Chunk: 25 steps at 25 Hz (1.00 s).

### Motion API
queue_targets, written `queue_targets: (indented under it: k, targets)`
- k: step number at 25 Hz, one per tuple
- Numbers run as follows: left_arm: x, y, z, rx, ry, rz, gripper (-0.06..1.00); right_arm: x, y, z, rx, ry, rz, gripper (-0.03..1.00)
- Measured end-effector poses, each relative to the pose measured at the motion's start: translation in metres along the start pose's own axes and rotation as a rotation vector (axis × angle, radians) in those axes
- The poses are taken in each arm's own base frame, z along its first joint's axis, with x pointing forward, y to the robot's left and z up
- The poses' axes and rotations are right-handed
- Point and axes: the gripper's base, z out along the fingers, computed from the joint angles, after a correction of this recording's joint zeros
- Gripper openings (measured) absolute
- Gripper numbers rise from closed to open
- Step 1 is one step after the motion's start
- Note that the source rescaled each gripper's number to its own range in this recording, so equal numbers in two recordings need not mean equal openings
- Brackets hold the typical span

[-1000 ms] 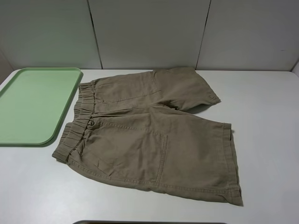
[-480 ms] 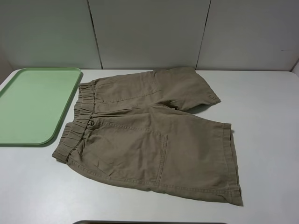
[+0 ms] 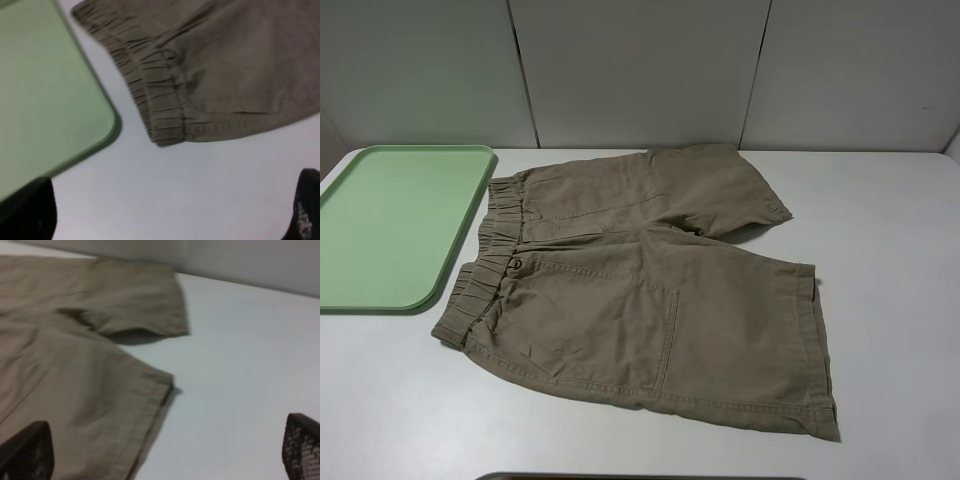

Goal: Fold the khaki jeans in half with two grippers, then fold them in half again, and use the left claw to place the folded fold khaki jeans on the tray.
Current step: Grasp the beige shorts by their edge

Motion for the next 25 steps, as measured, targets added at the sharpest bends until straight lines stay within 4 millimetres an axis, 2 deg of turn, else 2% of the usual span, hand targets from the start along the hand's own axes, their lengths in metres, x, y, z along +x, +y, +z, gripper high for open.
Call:
queue_targets:
  k: [5,12,18,23,25]
  targets:
    - [0.003,0.004,0.003,0.111,0.038,0.247,0.98,0.001,0.002,0.002,-0.118,0.058,-0.131,1.00]
    - [-0.012,0.011,0.027,0.176,0.239,0.563,0.98,-0.004,0.004,0.026,-0.313,0.265,-0.351,1.00]
    - [-0.027,0.014,0.050,0.131,0.365,0.795,0.98,-0.013,-0.001,0.055,-0.289,0.381,-0.521,1.00]
    - [-0.037,0.009,0.064,0.120,0.368,0.910,0.98,-0.020,-0.001,0.082,-0.259,0.421,-0.632,1.00]
    - [-0.034,0.006,0.072,0.123,0.375,0.954,0.98,-0.016,0.002,0.094,-0.271,0.432,-0.672,1.00]
